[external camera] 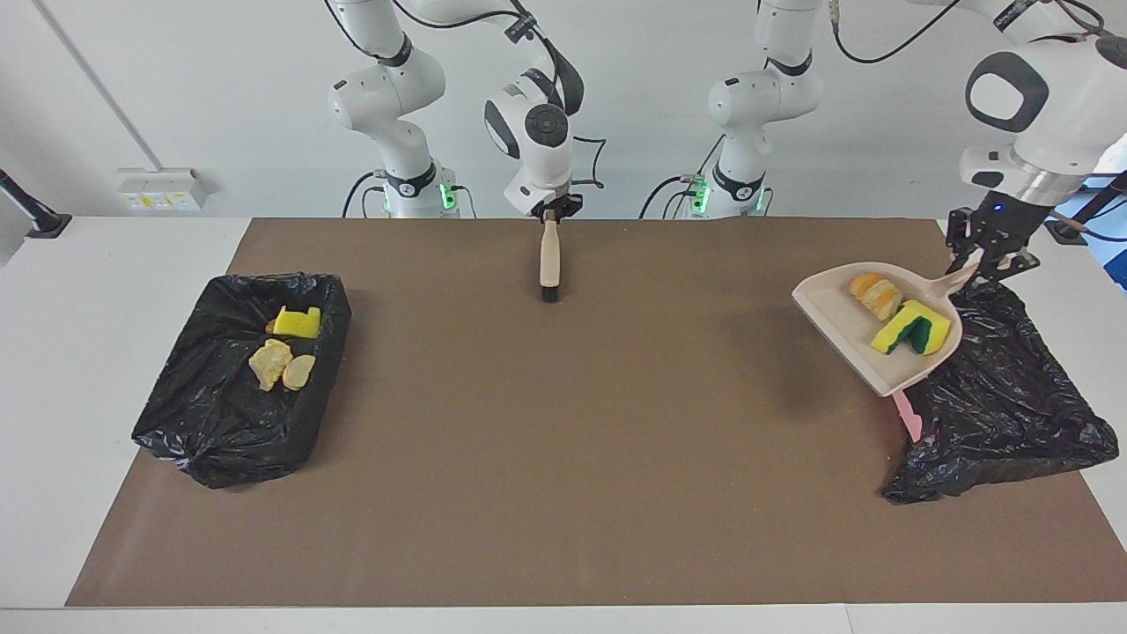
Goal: Sweep and dump trash in bin
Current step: 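Tip the dustpan over the bin with the left gripper to dump chunks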
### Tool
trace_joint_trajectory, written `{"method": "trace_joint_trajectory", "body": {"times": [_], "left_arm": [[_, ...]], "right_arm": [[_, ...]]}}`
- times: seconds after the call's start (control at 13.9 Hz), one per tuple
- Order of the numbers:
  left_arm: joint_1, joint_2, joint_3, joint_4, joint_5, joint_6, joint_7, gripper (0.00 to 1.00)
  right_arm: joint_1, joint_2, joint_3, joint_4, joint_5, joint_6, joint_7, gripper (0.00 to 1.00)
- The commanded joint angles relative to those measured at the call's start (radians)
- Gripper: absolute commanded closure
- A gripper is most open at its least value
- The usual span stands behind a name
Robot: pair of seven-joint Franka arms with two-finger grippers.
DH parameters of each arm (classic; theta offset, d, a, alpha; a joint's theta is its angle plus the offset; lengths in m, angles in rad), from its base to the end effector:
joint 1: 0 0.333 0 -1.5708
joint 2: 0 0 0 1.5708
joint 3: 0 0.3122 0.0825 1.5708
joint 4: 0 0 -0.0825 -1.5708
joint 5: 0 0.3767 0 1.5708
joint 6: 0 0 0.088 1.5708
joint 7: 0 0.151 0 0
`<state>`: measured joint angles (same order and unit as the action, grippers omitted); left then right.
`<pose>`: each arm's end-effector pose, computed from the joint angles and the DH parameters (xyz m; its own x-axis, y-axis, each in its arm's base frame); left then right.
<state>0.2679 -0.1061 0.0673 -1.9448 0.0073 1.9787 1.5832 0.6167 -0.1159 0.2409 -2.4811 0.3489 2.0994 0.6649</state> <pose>0.5116 0.1800 0.4946 0.3151 -0.9490 -0.0017 -0.9399 -0.3119 -0.1393 0.2526 0.3335 0.2743 0.9350 -0.0295 -0.3534 -0.0290 -0.9996 0.0067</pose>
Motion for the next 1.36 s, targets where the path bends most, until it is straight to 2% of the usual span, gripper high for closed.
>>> {"method": "trace_joint_trajectory", "body": {"times": [0.0, 0.07, 0.14, 0.43, 0.65, 0.93, 1.15, 1.29], "left_arm": [[0.088, 0.054, -0.012, 0.099, -0.007, 0.009, 0.012, 1.00], [0.114, 0.083, -0.012, 0.147, 0.003, 0.003, 0.014, 1.00], [0.138, 0.104, -0.012, 0.191, 0.032, 0.003, 0.017, 1.00], [0.149, 0.175, -0.012, 0.294, 0.232, 0.035, 0.043, 1.00], [0.128, 0.178, -0.014, 0.288, 0.423, 0.077, 0.023, 1.00], [0.085, 0.187, -0.014, 0.282, 0.617, 0.077, -0.058, 1.00], [0.085, 0.175, -0.014, 0.261, 0.635, 0.058, -0.072, 1.00], [0.085, 0.171, -0.014, 0.251, 0.669, 0.048, -0.072, 1.00]], "right_arm": [[-0.002, 0.010, -0.003, 0.005, -0.001, 0.021, -0.024, 0.46], [-0.003, 0.012, -0.003, 0.014, -0.017, 0.021, -0.024, 0.17], [-0.003, 0.012, -0.006, 0.034, -0.048, 0.008, -0.024, 0.00], [-0.107, -0.001, -0.009, 0.148, -0.126, -0.041, -0.042, 0.00], [-0.220, 0.009, -0.011, 0.237, -0.162, -0.030, -0.044, 0.00], [-0.363, 0.053, -0.035, 0.379, -0.341, -0.056, -0.112, 0.00], [-0.403, 0.058, -0.103, 0.476, -0.383, -0.143, -0.185, 0.00], [-0.504, 0.055, -0.109, 0.554, -0.384, -0.199, -0.269, 0.00]]}}
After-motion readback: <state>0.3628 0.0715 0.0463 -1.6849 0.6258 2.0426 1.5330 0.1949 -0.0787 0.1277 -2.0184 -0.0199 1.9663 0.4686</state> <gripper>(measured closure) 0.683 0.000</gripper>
